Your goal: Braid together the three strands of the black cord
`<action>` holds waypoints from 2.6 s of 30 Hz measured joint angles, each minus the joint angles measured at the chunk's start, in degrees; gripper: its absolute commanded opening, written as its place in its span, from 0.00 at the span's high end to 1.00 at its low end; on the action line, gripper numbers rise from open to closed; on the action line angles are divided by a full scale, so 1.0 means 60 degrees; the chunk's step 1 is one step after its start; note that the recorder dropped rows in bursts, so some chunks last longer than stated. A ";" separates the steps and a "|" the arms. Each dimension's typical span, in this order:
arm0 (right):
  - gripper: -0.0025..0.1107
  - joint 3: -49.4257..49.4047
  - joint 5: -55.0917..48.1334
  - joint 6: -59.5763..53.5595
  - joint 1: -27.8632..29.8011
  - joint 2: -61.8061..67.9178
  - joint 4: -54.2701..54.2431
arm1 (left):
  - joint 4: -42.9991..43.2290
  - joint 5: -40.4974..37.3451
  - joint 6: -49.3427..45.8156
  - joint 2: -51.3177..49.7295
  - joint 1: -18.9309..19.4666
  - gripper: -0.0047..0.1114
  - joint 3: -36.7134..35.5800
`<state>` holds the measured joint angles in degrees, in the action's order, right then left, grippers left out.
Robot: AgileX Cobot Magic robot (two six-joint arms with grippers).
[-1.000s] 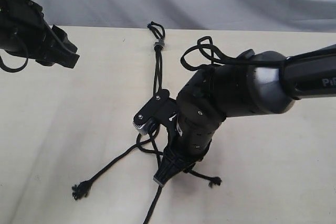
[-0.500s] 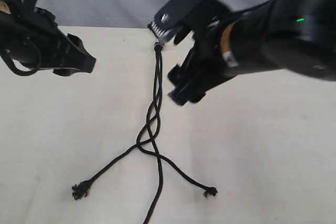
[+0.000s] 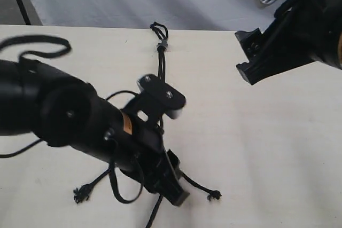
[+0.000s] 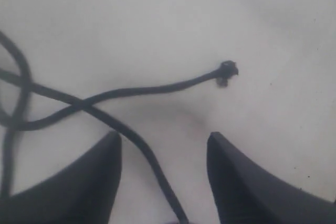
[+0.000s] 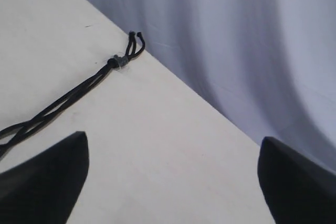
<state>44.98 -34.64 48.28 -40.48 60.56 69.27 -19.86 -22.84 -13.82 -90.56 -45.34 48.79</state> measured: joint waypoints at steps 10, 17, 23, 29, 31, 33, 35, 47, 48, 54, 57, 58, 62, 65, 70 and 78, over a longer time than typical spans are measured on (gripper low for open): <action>0.26 -0.0042 0.0017 0.1166 0.0000 -0.0091 0.1003 | 0.0119 0.0332 0.0587 -0.1615 -0.0830 0.54 0.0000; 0.26 -0.0188 0.0267 0.1275 0.0000 -0.0091 0.1060 | 0.3712 -0.0295 0.4717 -0.2079 -0.0956 0.54 0.0000; 0.26 -0.0188 0.0589 0.1314 0.0000 -0.0091 0.1060 | 0.3309 -0.0353 0.4233 -0.2194 -0.0956 0.96 0.0055; 0.26 -0.0188 0.0589 0.1374 0.0000 -0.0091 0.1060 | 0.3575 -0.2030 0.3650 -0.2368 -0.0956 0.96 0.0772; 0.26 -0.0188 0.0589 0.1411 0.0000 -0.0091 0.1060 | 0.4142 -0.2871 0.3575 -0.2442 -0.0956 0.96 0.1181; 0.26 -0.0188 0.0589 0.1426 0.0000 -0.0091 0.1060 | 0.4695 -0.3435 0.3550 -0.2442 -0.0956 0.96 0.1533; 0.26 -0.0188 0.0603 0.1426 0.0000 -0.0091 0.1060 | 0.5467 -0.3876 0.3550 -0.2442 -0.0956 0.96 0.1743; 0.26 -0.0188 0.0662 0.1452 0.0000 -0.0091 0.1060 | 0.7706 -0.3190 0.2700 -0.3154 0.0871 0.96 0.1801; 0.26 -0.0188 0.0659 0.1452 0.0000 -0.0091 0.1060 | 0.7712 -0.3062 0.2649 -0.3319 0.1019 0.96 0.1801; 0.26 -0.0188 0.0665 0.1452 0.0000 -0.0091 0.1060 | 0.7847 -0.2942 0.2604 -0.3664 0.1297 0.96 0.1956; 0.26 -0.0188 0.0665 0.1452 0.0000 -0.0091 0.1060 | 0.7306 -0.3038 0.2303 -0.3670 0.1185 0.96 0.2000; 0.26 -0.0188 0.0682 0.1452 0.0000 -0.0091 0.1060 | 0.6953 -0.3169 0.2184 -0.3670 0.1059 0.96 0.2019; 0.26 -0.0188 0.0703 0.1452 0.0000 -0.0091 0.1060 | 0.5458 -0.3611 0.1475 -0.3605 0.0205 0.96 0.2039; 0.26 -0.0188 0.0719 0.1452 0.0000 -0.0091 0.1060 | 0.5094 -0.3755 0.1257 -0.3501 -0.0512 0.96 0.2039; 0.26 -0.0188 0.0719 0.1452 0.0000 -0.0091 0.1060 | 0.4419 -0.3448 0.1178 -0.3118 -0.0975 0.96 0.1979; 0.26 -0.0188 0.0745 0.1452 0.0000 -0.0091 0.1060 | 0.3882 -0.3070 0.1153 -0.2386 -0.0671 0.96 0.1886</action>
<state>43.86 -30.17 56.99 -40.48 60.02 75.63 3.44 -41.26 -6.90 -104.88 -49.37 60.11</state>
